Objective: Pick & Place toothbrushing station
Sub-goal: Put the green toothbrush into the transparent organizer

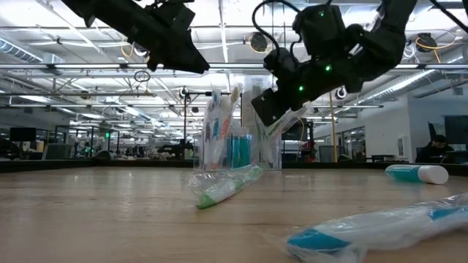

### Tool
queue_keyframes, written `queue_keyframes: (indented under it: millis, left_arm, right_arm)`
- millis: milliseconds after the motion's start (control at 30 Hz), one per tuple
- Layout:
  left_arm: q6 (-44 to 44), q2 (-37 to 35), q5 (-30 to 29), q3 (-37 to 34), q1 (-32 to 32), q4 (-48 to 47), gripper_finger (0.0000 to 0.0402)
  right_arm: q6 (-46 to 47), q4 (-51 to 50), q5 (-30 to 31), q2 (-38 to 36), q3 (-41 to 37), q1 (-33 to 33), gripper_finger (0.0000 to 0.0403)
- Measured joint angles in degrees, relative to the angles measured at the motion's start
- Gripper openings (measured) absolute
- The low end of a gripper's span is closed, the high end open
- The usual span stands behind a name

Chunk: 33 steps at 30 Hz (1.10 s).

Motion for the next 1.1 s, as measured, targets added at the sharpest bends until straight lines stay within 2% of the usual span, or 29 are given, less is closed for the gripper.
queue_keyframes:
  millis: [100, 367, 567, 667, 733, 867, 1000, 1100]
  left_arm:
    - [-1.03, 0.0, -0.29, -0.02, 0.64, 1.24, 0.0118]
    - [-4.52, 0.02, 4.71, -0.02, 1.63, 1.51, 0.0118]
    - [-5.15, 0.01, 4.84, -0.02, 1.5, 0.22, 0.0118]
    - [-6.29, 0.02, 6.92, -0.02, 1.47, -0.84, 0.0118]
    - [-10.45, 0.02, 10.73, -0.02, 1.47, -1.75, 0.0118]
    - [-19.44, 0.09, 18.79, -0.02, 0.51, -4.63, 0.0118]
    - [-24.29, 3.23, 21.44, -0.1, -4.02, -6.98, 0.0118]
    - [-27.45, 7.59, 21.48, -0.02, -8.15, -3.74, 0.0118]
  right_arm:
    - [2.96, -6.19, -0.04, -3.86, 0.0, 1.3, 0.0099]
    - [10.67, -20.3, -0.04, -15.66, 0.0, 4.87, 0.0145]
    - [13.43, -30.35, -0.22, -23.61, -0.83, 9.9, 0.0152]
    - [14.93, -33.4, -0.34, -26.94, -2.68, 12.93, 0.0148]
    - [16.59, -34.78, -2.44, -28.66, -4.22, 14.8, 0.0146]
    - [19.61, -35.01, -10.48, -31.09, -8.34, 17.55, 0.0144]
    - [18.05, -35.06, -16.83, -32.1, -11.68, 18.35, 0.0144]
    - [17.54, -35.13, -17.05, -32.1, -12.94, 18.33, 0.0144]
